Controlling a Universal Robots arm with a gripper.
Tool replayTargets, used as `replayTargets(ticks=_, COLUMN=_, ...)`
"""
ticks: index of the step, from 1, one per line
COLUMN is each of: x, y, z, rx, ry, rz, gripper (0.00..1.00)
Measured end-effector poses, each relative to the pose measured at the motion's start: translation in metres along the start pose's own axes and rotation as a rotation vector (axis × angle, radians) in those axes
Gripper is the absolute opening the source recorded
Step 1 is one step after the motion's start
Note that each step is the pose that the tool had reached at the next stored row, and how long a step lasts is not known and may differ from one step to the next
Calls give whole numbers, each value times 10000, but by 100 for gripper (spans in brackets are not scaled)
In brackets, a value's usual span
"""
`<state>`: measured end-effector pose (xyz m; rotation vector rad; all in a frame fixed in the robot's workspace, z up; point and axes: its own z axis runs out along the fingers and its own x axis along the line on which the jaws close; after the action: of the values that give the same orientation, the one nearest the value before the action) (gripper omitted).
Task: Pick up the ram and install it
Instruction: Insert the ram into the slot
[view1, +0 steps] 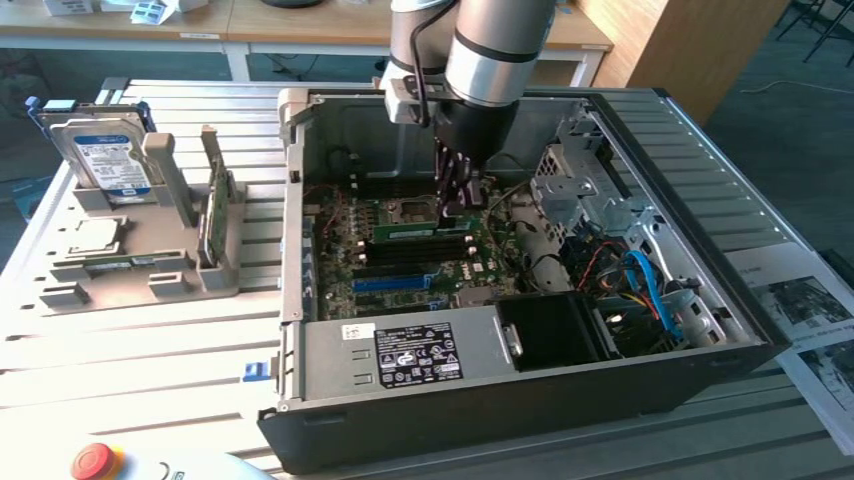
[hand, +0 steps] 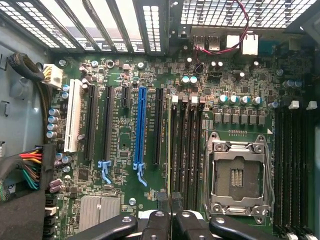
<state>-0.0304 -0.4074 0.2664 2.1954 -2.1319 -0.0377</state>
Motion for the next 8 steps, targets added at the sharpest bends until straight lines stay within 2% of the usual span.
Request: replayTargets(ticks=8, x=-45, y=-3, z=20, rx=0, ry=0, rz=1, gripper=12)
